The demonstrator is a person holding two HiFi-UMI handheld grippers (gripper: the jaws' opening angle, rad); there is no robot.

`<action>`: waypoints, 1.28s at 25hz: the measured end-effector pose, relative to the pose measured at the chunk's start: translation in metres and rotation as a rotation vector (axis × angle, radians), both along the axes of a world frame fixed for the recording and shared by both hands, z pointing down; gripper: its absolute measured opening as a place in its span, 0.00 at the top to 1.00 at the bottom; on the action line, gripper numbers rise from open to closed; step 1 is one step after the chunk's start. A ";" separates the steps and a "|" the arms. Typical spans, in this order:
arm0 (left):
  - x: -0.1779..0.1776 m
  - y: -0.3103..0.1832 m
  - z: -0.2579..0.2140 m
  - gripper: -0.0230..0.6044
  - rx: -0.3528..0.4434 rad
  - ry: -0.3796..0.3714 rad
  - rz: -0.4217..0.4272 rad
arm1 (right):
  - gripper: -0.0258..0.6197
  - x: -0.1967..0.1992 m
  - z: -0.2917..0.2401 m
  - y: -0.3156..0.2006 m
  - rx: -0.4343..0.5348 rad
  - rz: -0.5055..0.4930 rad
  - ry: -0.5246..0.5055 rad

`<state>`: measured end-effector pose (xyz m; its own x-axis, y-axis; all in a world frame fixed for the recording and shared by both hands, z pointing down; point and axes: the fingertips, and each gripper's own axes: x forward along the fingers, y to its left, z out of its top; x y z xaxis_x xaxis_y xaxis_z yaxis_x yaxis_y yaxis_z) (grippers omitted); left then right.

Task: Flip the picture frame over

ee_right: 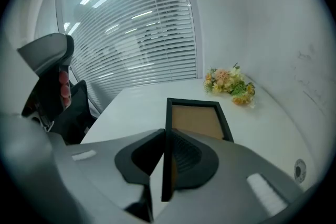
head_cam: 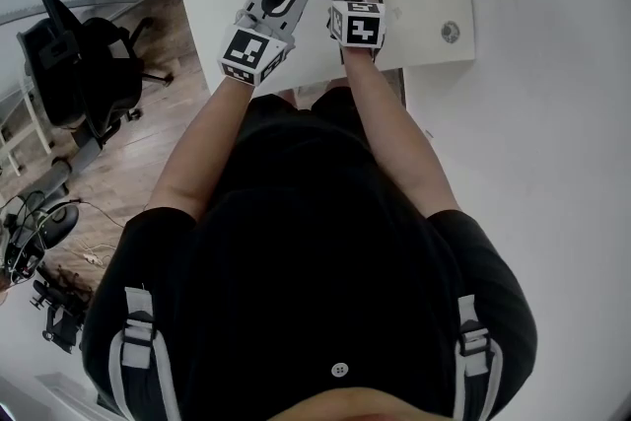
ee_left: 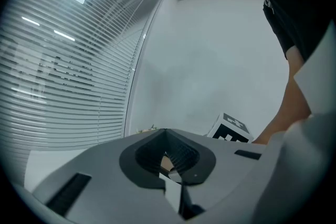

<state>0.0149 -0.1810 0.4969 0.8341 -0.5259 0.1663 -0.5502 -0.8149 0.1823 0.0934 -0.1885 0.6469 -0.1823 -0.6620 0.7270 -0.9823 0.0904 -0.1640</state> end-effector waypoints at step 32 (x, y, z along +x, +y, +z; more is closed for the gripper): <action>0.027 -0.012 -0.012 0.96 0.015 -0.018 -0.074 | 0.88 0.015 -0.049 0.000 -0.075 0.036 -0.851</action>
<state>0.0418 -0.1929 0.4845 0.7896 -0.5887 0.1731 -0.6123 -0.7742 0.1601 0.1085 -0.1883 0.5977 -0.6653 -0.6339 0.3944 -0.5244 0.0208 -0.8512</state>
